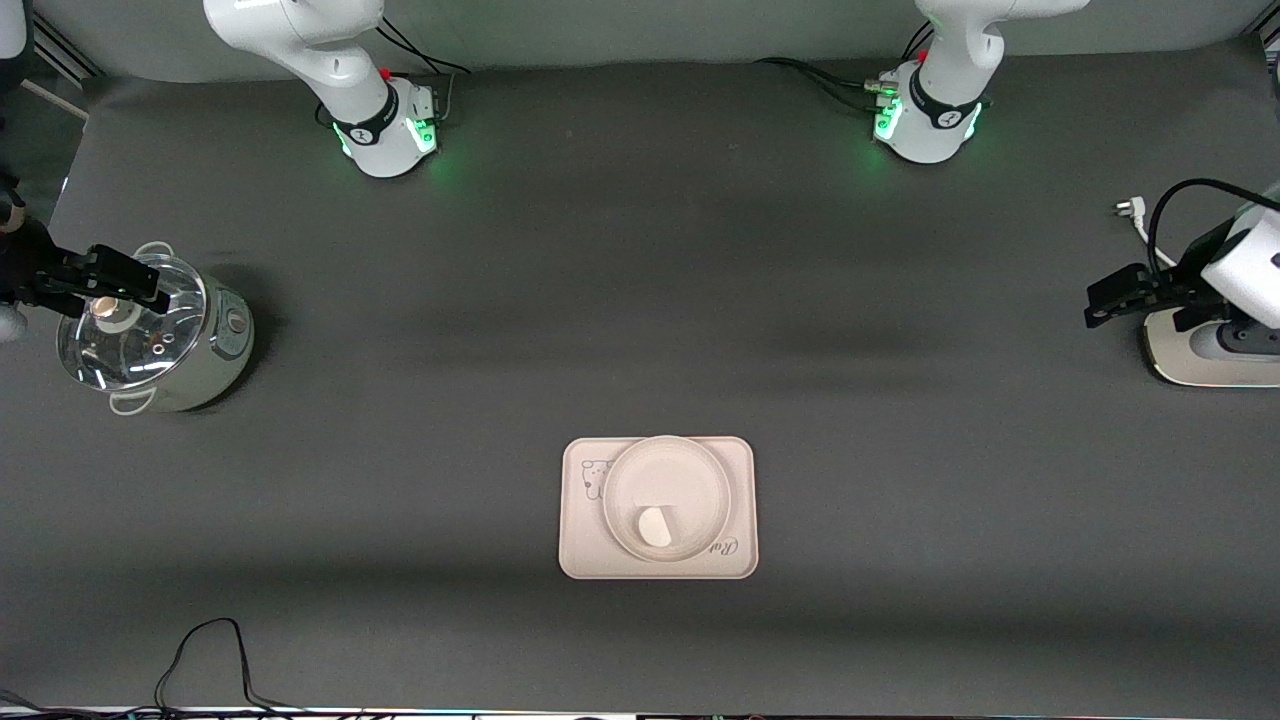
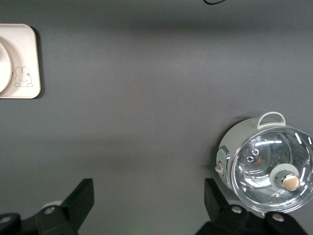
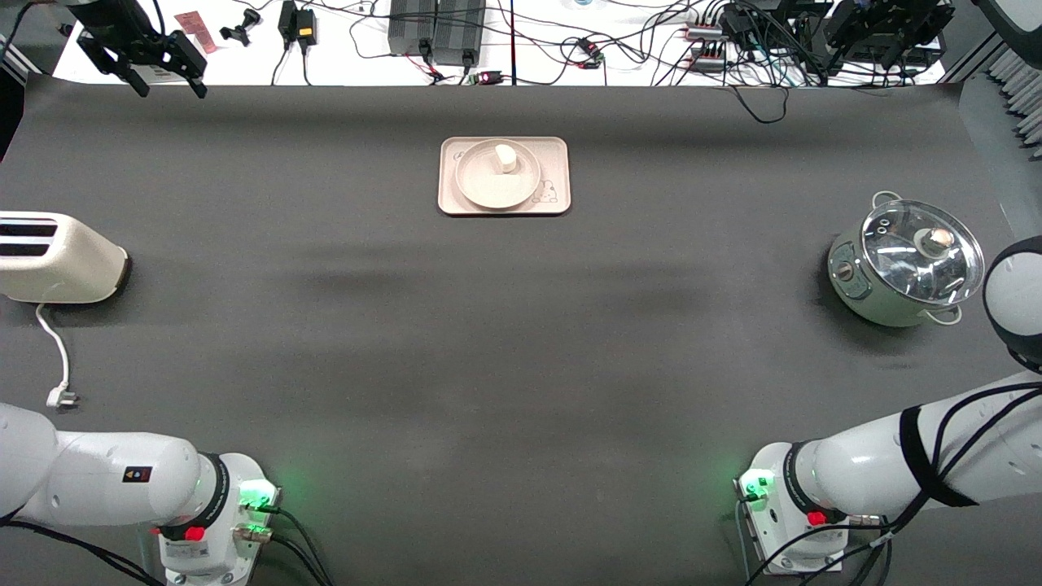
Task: Place bun in plate and plate on tray
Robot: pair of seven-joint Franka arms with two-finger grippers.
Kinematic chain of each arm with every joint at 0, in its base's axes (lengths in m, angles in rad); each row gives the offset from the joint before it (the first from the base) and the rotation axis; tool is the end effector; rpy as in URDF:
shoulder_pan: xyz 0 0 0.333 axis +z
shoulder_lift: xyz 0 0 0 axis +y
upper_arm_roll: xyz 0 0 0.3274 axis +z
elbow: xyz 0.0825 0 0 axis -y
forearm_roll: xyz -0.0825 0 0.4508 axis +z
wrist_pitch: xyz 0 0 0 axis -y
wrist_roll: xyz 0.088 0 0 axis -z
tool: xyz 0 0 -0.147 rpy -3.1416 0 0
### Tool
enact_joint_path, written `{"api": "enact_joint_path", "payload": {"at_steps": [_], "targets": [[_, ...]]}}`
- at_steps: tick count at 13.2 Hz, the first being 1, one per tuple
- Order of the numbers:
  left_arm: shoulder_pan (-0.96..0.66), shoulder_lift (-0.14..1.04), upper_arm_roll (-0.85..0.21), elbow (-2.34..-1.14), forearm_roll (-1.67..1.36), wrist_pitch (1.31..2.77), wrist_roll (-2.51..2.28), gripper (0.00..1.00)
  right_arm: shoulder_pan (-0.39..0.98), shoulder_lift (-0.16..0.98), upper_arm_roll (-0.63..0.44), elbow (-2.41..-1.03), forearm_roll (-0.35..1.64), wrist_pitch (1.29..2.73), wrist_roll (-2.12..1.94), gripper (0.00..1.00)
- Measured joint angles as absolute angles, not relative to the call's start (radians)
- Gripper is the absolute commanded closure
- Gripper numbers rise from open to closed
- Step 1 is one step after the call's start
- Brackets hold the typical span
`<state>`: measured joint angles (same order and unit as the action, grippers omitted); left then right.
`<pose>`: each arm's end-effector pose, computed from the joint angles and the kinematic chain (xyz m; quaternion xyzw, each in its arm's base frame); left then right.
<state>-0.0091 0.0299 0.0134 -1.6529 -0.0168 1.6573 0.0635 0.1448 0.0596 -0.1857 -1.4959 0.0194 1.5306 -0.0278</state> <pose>0.6337 0.0003 0.5402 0.9995 -0.0288 -0.0125 0.0086 0.6351 -0.0200 0.5958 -0.9999 0.0062 0.0118 0.0046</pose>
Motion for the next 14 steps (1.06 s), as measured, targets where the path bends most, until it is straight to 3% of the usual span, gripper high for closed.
{"api": "enact_joint_path", "payload": {"at_steps": [14], "targets": [[0.004,0.014,0.020,-1.644,0.005,1.637,0.063,0.00,0.119,0.080,-0.182,-1.509,0.018,1.569,-0.028,0.00]]}}
